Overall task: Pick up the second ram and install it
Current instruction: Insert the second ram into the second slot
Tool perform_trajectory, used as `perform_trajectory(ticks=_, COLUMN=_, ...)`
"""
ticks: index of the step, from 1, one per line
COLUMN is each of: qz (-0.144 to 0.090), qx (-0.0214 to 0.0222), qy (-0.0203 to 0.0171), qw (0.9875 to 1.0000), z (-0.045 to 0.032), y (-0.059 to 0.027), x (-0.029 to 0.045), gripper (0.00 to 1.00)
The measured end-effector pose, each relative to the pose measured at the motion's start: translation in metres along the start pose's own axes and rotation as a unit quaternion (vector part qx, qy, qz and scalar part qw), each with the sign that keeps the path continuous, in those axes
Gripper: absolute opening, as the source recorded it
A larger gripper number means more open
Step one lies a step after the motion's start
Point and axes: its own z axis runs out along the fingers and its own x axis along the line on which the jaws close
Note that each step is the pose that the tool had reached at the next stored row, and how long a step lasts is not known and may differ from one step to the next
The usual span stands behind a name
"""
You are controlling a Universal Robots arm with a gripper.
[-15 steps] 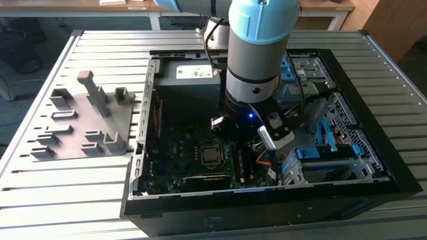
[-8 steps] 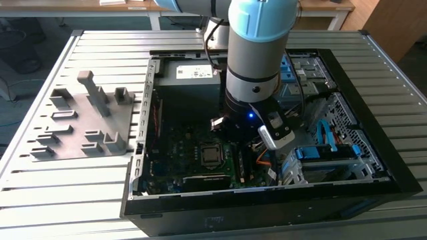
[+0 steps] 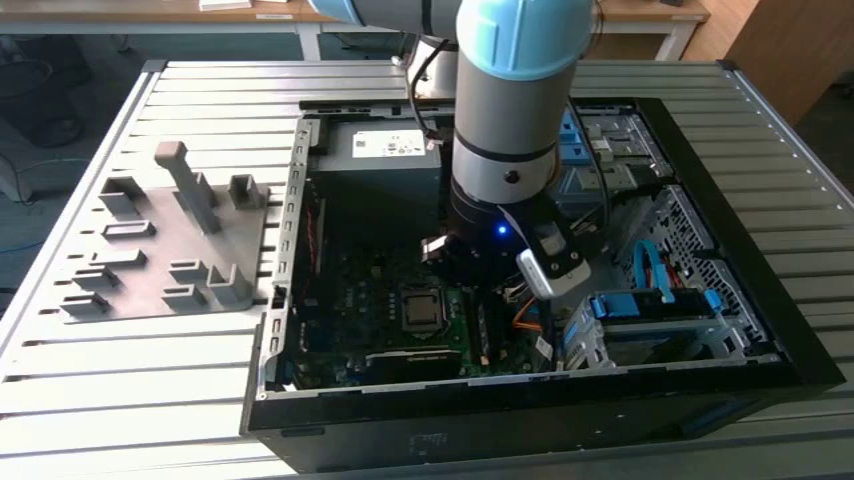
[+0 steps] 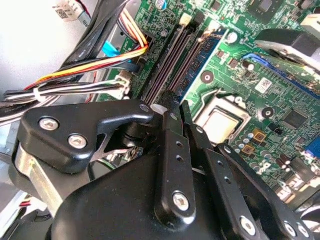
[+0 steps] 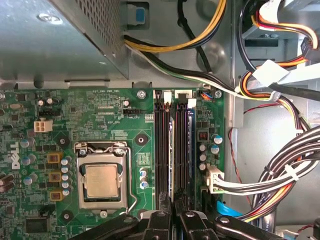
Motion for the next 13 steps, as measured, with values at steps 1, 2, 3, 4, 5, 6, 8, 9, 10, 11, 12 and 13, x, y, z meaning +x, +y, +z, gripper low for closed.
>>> perform_trajectory(ticks=1, qz=0.0, qx=0.0028, qy=-0.0001, qw=1.0, z=0.0, y=0.0006, x=0.0001, gripper=0.14)
perform_trajectory(ticks=2, qz=0.0, qx=0.0078, qy=-0.0002, qw=1.0, z=0.0, y=0.0017, x=0.0001, gripper=0.14)
perform_trajectory(ticks=3, qz=0.0, qx=0.014, qy=-0.0004, qw=0.9999, z=-0.0001, y=0.0029, x=0.0001, gripper=0.14)
perform_trajectory(ticks=4, qz=-0.001, qx=0.0188, qy=-0.0006, qw=0.9998, z=-0.0002, y=0.004, x=0.0001, gripper=0.14)
perform_trajectory(ticks=5, qz=-0.001, qx=0.0209, qy=-0.0006, qw=0.9998, z=-0.0002, y=0.0049, x=0.0001, gripper=0.14)
perform_trajectory(ticks=6, qz=-0.001, qx=0.021, qy=-0.0006, qw=0.9998, z=-0.0003, y=0.0059, x=0.0001, gripper=0.14)
perform_trajectory(ticks=8, qz=0.006, qx=0.0212, qy=0.0, qw=0.9998, z=0.0, y=0.0074, x=0.0002, gripper=0.14)
perform_trajectory(ticks=9, qz=0.009, qx=0.0213, qy=0.0002, qw=0.9997, z=0.0001, y=0.0078, x=0.0002, gripper=0.14)
perform_trajectory(ticks=10, qz=0.011, qx=0.0214, qy=0.0004, qw=0.9997, z=0.0001, y=0.0084, x=0.0002, gripper=0.14)
perform_trajectory(ticks=11, qz=0.012, qx=0.0213, qy=0.0005, qw=0.9997, z=0.0003, y=0.0087, x=0.0002, gripper=0.14)
perform_trajectory(ticks=12, qz=0.012, qx=0.021, qy=0.0005, qw=0.9997, z=0.0005, y=0.009, x=0.0002, gripper=0.14)
perform_trajectory(ticks=13, qz=0.012, qx=0.0209, qy=0.0005, qw=0.9997, z=0.0005, y=0.0092, x=0.0002, gripper=0.14)
